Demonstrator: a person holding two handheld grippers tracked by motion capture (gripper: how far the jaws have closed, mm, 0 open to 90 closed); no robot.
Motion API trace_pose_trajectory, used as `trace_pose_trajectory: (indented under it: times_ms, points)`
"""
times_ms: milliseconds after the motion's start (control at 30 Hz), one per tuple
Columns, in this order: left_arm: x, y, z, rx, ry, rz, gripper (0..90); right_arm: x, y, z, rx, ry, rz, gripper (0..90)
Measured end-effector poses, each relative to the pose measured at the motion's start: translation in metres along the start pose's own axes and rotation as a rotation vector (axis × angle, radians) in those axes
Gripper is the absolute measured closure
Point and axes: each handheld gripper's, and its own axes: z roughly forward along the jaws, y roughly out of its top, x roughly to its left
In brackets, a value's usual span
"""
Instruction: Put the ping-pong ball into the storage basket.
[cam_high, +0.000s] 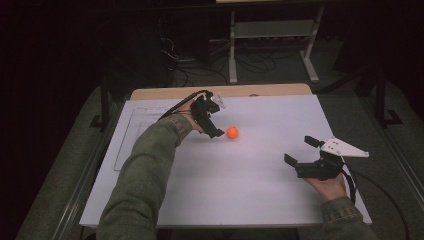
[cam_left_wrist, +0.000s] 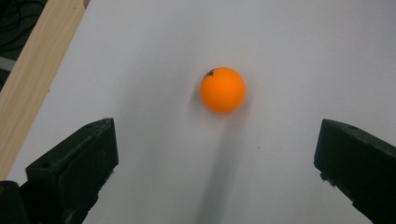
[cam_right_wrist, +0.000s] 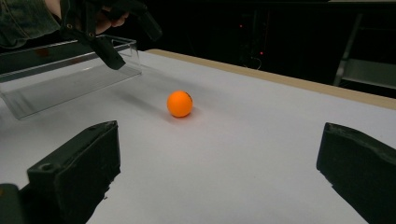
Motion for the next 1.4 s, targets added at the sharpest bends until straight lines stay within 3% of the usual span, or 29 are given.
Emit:
trace_pose_trajectory:
  times_ms: [1400]
  points:
    - [-0.007, 0.010, 0.042, 0.026, -0.059, 0.028, 0.0, 0.000, 0.000, 0.000, -0.001, 0.005, -0.001, 0.0]
